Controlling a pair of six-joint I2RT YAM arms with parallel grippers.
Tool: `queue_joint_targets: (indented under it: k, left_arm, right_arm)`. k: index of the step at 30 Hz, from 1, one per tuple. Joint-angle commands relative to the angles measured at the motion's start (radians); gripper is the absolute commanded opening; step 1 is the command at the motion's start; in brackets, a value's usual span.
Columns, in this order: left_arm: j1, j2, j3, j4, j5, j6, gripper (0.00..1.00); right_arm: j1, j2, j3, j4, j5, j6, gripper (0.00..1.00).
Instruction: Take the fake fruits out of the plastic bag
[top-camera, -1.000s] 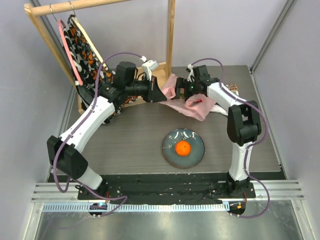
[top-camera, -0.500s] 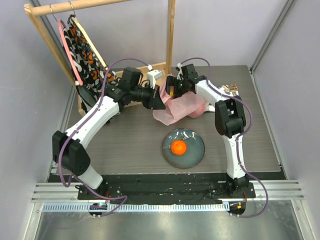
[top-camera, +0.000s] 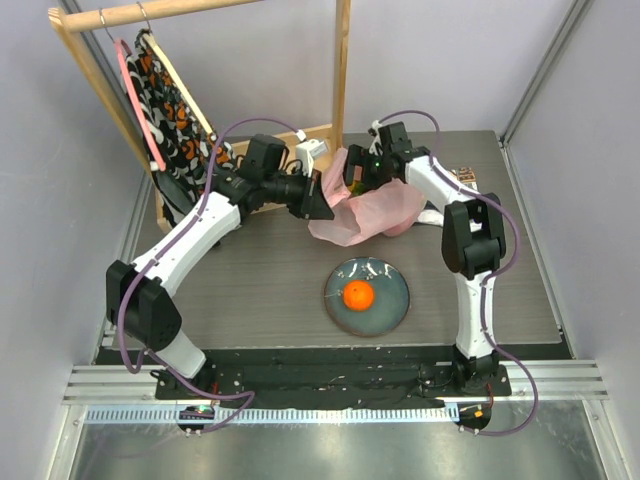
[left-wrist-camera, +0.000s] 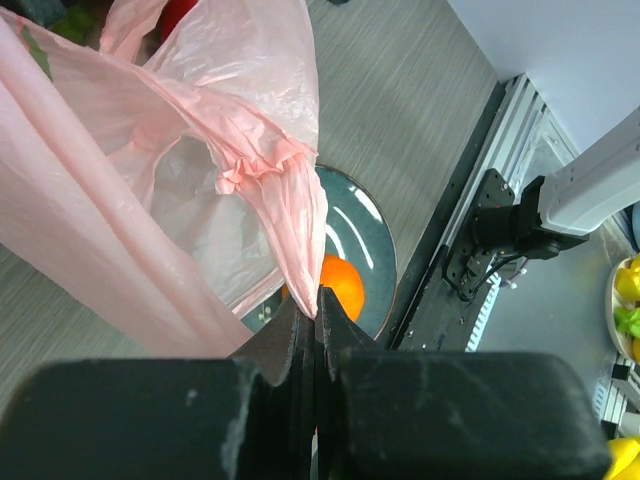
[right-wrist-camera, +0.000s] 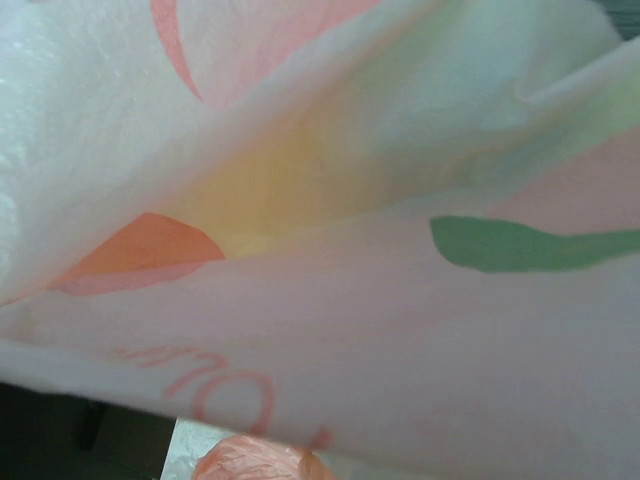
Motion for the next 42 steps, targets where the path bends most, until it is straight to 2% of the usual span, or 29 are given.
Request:
queue_joint_targets:
  k: [1,7,17,19,22,23,27,31,34,37,42]
  left_arm:
    - [-0.007,-0.002,0.047,0.037,0.015,-0.038,0.00]
    - [-0.007,0.009,0.045,0.090,0.059,-0.090,0.00]
    - [-0.019,0.037,0.079,0.104,0.076,-0.107,0.00]
    - [-0.019,0.034,0.079,0.100,0.070,-0.098,0.00]
    - [-0.021,0.035,0.079,0.089,0.053,-0.089,0.00]
    - [-0.020,0.035,0.079,0.092,0.047,-0.088,0.00]
    - [-0.019,0.052,0.085,0.092,-0.002,-0.085,0.00]
    - [-0.016,0.083,0.134,0.089,-0.077,-0.065,0.00]
    - [-0.004,0.113,0.189,0.089,-0.129,-0.056,0.00]
    - [0.014,0.139,0.230,0.097,-0.154,-0.061,0.00]
    - [0.028,0.169,0.280,0.117,-0.171,-0.073,0.00]
  right_arm:
    - [-0.005,-0.075,-0.006,0.060,-0.005,0.046,1.00]
    - [-0.007,-0.057,0.022,0.063,0.032,0.069,1.00]
    - [0.039,0.097,0.148,0.085,0.088,0.069,1.00]
    - [0.041,0.103,0.140,0.082,0.104,0.066,0.96]
    - [0.041,0.092,0.121,0.082,0.116,0.040,0.83]
    - [0.036,0.089,0.118,0.083,0.113,0.018,0.72]
    - [0.021,0.053,0.131,0.083,0.062,-0.036,0.54]
    - [0.007,-0.068,0.100,0.039,-0.033,-0.090,0.44]
    - [0.003,-0.154,0.014,0.006,-0.065,-0.141,0.37]
    - [0.003,-0.303,-0.142,-0.009,-0.077,-0.176,0.34]
    - [0.003,-0.461,-0.314,-0.030,-0.074,-0.260,0.33]
